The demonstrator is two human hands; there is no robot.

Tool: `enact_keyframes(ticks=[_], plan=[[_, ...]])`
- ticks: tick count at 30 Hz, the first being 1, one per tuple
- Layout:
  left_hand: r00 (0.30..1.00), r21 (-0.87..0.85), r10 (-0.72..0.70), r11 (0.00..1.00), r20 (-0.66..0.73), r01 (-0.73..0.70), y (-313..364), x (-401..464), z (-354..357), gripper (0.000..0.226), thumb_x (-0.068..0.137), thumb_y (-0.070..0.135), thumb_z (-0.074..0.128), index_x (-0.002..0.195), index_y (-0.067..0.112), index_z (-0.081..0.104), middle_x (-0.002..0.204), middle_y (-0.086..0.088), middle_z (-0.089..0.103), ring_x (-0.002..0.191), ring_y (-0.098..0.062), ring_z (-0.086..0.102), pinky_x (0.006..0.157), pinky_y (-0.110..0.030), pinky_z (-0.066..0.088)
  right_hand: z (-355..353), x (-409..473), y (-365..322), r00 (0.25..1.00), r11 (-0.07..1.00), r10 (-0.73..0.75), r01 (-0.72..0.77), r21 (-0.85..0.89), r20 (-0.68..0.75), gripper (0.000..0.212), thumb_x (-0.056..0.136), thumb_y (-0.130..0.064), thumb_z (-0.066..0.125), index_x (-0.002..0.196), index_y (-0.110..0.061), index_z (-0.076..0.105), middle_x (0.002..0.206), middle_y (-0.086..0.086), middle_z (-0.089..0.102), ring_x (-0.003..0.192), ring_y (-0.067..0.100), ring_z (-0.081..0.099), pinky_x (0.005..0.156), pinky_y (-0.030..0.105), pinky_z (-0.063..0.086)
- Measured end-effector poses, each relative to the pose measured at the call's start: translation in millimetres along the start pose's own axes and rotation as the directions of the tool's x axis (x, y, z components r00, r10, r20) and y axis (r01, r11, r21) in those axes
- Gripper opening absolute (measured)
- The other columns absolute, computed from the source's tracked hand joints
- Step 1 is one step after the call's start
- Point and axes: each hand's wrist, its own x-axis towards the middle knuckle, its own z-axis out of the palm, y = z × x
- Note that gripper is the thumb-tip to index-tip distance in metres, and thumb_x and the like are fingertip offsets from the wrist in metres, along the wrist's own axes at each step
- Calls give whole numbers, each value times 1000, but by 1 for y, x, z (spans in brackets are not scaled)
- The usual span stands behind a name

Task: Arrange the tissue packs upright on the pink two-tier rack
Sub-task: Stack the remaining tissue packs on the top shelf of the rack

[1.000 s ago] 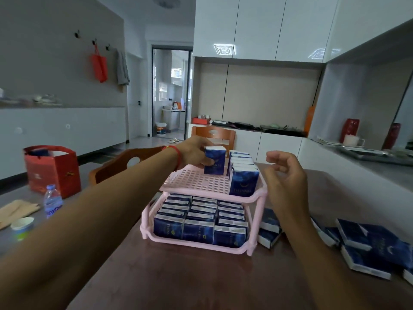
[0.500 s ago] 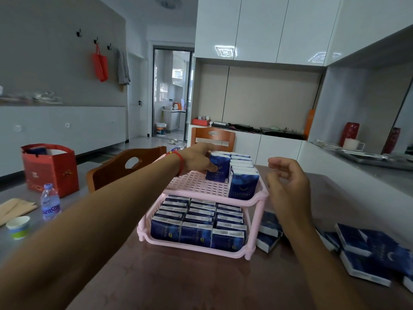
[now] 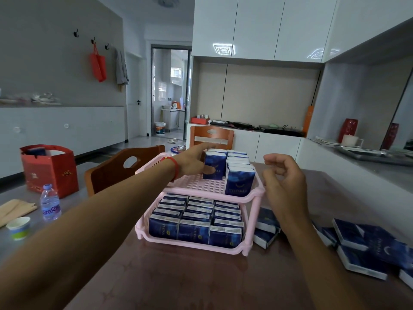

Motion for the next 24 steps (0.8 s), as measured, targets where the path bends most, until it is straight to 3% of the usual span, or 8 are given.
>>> enact_keyframes(ticks=[4,14,18,24], plan=[[1000,79,21,997,-7,-21,-2,1,-1,83,87,7,74,153,30,30,131,-5,55,116,-23,58,91,-37,56,0,0,-1,1000,1000,-9,9,0,1,23,92,-8,59,114,-14,63,112,-7,64,94,-3,58,70,14,47],[997,121,25,992,-70,-17,-4,8,6,82,85,9,76,152,25,32,120,-3,63,112,-23,62,100,-43,54,-1,1,-1,1000,1000,-17,18,-22,10,23,92,-8,59,113,-16,62,113,-7,64,93,-3,59,68,10,45],[999,80,11,997,-40,-8,-3,8,5,86,83,11,78,152,27,30,128,-10,64,111,-26,65,100,-50,54,-1,1,0,1000,999,-22,22,-32,19,23,92,-8,60,113,-15,62,113,-5,65,93,-3,59,68,11,46],[999,100,16,995,-40,-12,3,2,3,92,80,11,79,153,28,26,130,-14,59,112,-28,62,98,-46,55,-1,2,3,999,998,-29,30,-57,25,22,91,-9,61,113,-14,62,112,-4,64,91,-3,58,65,7,45]])
